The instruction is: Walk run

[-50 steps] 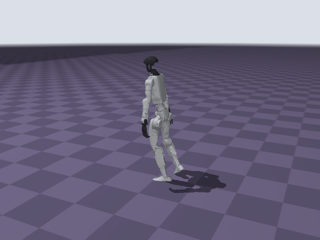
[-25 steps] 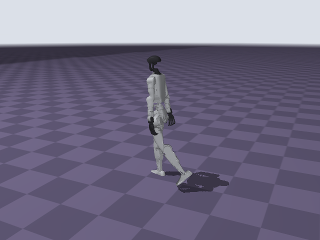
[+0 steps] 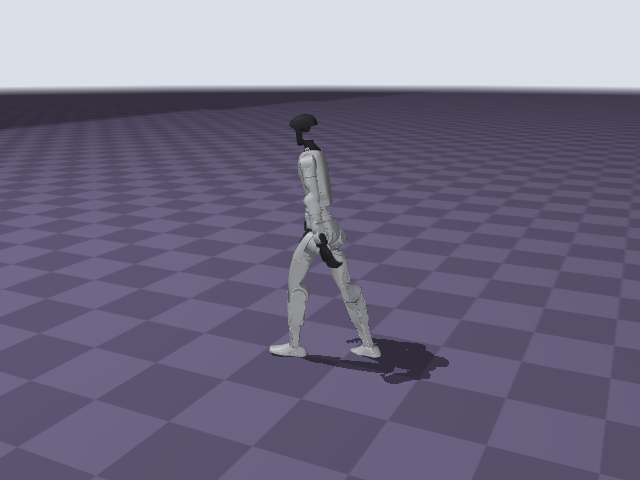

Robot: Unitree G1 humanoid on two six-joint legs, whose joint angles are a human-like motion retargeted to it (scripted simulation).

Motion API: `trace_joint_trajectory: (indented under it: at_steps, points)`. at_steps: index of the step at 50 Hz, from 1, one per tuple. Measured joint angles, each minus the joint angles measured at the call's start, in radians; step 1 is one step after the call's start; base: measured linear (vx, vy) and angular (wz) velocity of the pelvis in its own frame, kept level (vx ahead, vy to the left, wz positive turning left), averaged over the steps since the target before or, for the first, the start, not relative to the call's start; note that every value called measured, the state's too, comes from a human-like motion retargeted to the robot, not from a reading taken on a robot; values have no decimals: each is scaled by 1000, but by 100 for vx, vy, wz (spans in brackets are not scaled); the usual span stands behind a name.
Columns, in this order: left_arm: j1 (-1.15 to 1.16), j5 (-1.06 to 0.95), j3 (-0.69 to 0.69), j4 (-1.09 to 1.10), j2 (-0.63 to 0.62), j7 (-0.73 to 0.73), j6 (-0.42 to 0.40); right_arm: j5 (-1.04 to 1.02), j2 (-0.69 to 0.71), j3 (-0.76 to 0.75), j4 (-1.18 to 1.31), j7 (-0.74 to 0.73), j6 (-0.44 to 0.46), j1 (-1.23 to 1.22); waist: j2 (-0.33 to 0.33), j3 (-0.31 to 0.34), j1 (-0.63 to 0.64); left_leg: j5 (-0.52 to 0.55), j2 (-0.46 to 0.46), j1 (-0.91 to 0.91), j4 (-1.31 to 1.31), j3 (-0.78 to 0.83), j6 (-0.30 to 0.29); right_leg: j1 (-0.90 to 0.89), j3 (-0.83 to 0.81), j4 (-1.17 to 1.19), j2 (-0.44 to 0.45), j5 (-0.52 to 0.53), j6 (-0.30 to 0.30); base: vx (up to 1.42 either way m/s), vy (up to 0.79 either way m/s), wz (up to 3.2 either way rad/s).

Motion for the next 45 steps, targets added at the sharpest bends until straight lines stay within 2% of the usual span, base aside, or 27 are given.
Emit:
trace_joint_trajectory:
  at_steps: [2, 5, 7, 9, 11, 12, 15, 17, 21, 24, 27, 30, 32, 36, 37, 38, 40, 43, 45]
  points:
    - [-13, 17, -13, -8, 13, -3, 6, -28, -2, 1, -4, 10, -5, 18, 2, -9, 14, 42, 16, 19, 29, 52, 25, 27, 10, 16, 5, 34, 32, 77, 6, -32]
    - [-28, 11, -11, -9, 28, 35, 5, -82, 8, -3, -17, -16, -3, 62, -3, -15, 26, 14, 22, 23, 99, -37, 34, 51, 54, 66, -12, 164, 89, 90, 7, -59]
    - [-36, -27, -15, 1, 36, 69, 6, -101, 30, -10, -32, -68, 0, 105, 5, -21, 9, -27, 32, 69, 97, -64, 23, 33, 89, 147, -17, 294, 78, 73, 4, -41]
    - [-47, -78, -40, 9, 48, 76, 13, -76, 45, -19, -41, -109, -7, 143, 33, -32, -8, -59, 90, 136, 71, -1, 14, -8, 94, 269, -6, 421, 51, 70, 6, -39]
    - [-62, -114, -56, 7, 58, 55, 11, -34, 54, -29, -48, -104, -12, 174, 70, -39, -19, -89, 148, 192, 53, 21, -13, -64, 69, 422, -1, 488, 26, 59, 6, -67]
    - [-70, -126, -59, 2, 64, 43, 7, -18, 58, -33, -51, -91, -13, 186, 89, -38, -27, -104, 170, 216, 49, 9, -29, -94, 45, 499, -7, 485, 5, 58, 5, -82]
    - [-108, -164, -67, -13, 87, 35, -6, 18, 64, -47, -49, -62, -10, 210, 119, -20, -74, -135, 212, 288, 31, 39, -54, -200, -33, 682, -61, 389, -85, 58, 3, -42]
    - [-151, -190, -86, -16, 101, 57, -7, 50, 65, -65, -38, -61, -3, 226, 104, -8, -104, -142, 185, 338, -9, 65, -42, -282, -85, 742, -115, 332, -130, 48, 0, 10]
    - [-229, -221, -87, -33, 92, 90, -10, 90, 71, -107, 2, -57, 9, 270, 45, 2, -143, -154, 88, 438, -96, 71, -8, -427, -121, 656, -167, 229, -134, 56, -2, 25]
    - [-267, -250, -73, -72, 82, 50, -38, 87, 74, -123, 42, -48, 31, 289, 6, 16, -183, -171, 20, 521, -150, 55, 8, -508, -93, 461, -145, 171, -134, 50, -7, 33]
    - [-290, -278, -67, -116, 77, 7, -73, 69, 77, -133, 80, -37, 51, 293, -25, 29, -228, -194, -27, 603, -189, 40, -5, -583, -5, 266, -103, 172, -127, 56, -11, 43]
    - [-299, -297, -75, -142, 73, 0, -95, 43, 80, -142, 103, -16, 63, 299, -23, 17, -260, -222, -33, 659, -210, 25, -23, -651, 77, 152, -62, 165, -118, 71, -19, 39]
    - [-288, -297, -79, -143, 62, 9, -96, 25, 79, -157, 112, -7, 68, 308, -8, -3, -271, -241, -30, 684, -212, 12, -33, -668, 56, 145, -60, 159, -132, 63, -13, 31]
    - [-236, -258, -68, -144, 31, -4, -80, 32, 81, -174, 103, -30, 52, 331, 14, -46, -289, -256, -41, 725, -191, -6, -51, -658, -36, 241, -111, 234, -179, 75, -17, 32]
    - [-217, -240, -65, -143, 26, -12, -78, 39, 79, -178, 103, -40, 47, 336, 23, -56, -296, -241, -39, 735, -179, -13, -58, -655, -45, 269, -119, 238, -191, 83, -21, 70]
    - [-197, -220, -60, -142, 21, -16, -79, 46, 76, -185, 104, -53, 43, 338, 33, -64, -304, -210, -34, 741, -164, -18, -67, -673, 29, 317, -111, 210, -202, 84, -23, 71]
    - [-153, -190, -52, -135, 7, 3, -81, 58, 73, -202, 109, -77, 43, 333, 41, -77, -301, -112, -24, 743, -112, -5, -87, -657, 67, 364, -120, 148, -197, 87, -26, 49]
    - [-90, -150, -14, -96, -11, 69, -64, 90, 69, -195, 113, -80, 39, 326, 6, -86, -270, 95, -24, 716, 37, 75, -71, -559, 26, 316, -172, 108, -188, 63, -12, 8]
    - [-62, -136, 1, -64, -14, 104, -40, 108, 62, -182, 110, -56, 30, 314, -39, -82, -243, 190, -43, 658, 196, 102, -62, -505, 36, 285, -218, 91, -169, 75, -23, 23]
